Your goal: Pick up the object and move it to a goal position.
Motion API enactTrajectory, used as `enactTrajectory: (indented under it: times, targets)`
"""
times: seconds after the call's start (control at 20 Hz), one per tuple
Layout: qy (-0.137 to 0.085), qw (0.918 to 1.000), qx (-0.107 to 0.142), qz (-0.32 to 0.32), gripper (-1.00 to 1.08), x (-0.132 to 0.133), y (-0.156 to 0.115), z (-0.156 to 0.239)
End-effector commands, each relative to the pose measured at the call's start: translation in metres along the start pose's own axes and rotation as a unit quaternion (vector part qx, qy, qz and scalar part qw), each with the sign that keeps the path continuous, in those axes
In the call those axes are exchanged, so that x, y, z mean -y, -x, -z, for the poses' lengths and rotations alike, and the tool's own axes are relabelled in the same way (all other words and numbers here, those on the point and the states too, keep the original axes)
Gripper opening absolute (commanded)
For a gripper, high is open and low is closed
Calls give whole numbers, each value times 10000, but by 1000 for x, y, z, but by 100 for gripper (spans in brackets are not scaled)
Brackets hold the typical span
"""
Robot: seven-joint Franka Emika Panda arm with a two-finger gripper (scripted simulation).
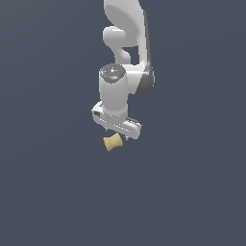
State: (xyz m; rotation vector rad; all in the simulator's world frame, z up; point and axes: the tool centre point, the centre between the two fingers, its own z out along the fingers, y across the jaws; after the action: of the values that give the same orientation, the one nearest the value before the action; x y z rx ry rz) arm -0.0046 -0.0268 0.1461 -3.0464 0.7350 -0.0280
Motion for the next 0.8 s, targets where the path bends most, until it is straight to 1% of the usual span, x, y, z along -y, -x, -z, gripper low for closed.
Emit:
enactTrajectory:
  times: [0.0,0.15,0.35,0.75]
  targets:
    - [1,9992,14,-388,100,-3,1,-7]
    - [6,9964,29,-843,100,-8,2,-14]
    - [18,9894,44,-1449,100,-14,3,-25]
    - [51,9676,58,-2522,100,-25,6,-42]
